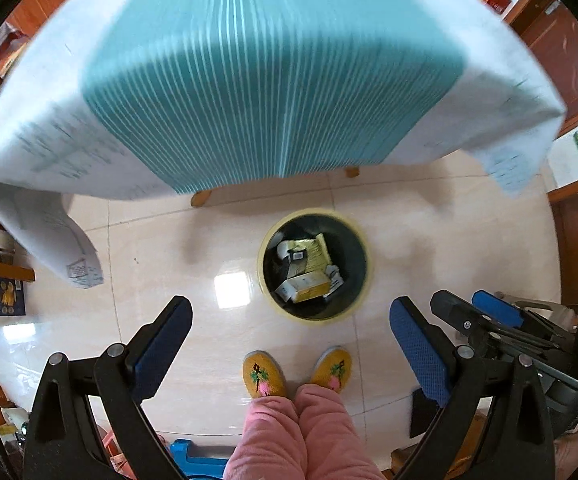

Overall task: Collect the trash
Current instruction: 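Raise both tools back toward the table, then reach the right tool to the red-and-white snack wrapper and close on it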

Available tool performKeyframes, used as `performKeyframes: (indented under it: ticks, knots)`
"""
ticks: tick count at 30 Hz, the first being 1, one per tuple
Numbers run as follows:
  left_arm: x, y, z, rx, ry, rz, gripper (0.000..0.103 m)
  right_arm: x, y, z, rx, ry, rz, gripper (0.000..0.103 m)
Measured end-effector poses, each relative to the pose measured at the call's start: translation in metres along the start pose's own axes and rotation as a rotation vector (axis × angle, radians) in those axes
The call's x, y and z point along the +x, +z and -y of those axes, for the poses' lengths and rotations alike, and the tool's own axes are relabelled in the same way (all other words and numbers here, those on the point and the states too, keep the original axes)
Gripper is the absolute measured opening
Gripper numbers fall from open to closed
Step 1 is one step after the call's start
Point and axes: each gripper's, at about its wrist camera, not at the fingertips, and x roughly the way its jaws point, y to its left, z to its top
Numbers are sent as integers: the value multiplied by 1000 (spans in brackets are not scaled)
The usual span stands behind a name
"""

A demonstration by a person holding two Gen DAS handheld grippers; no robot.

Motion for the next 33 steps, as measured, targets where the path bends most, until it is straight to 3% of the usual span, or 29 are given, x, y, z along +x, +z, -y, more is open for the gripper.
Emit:
performKeyframes:
  ticks: [13,21,28,33]
  knots:
    - [-148,15,14,0,-25,181,98,-141,2,-39,-114,66,143,78]
    - [-222,30,22,-48,11,364,98,-208,20,-59,-222,125,241,78]
    - [-250,53,21,-107,52,454,98,-235,51,-76,-324,138,301,78]
    - [-253,79,12,-123,76,453,98,-242,77,-90,-358,147,337,78]
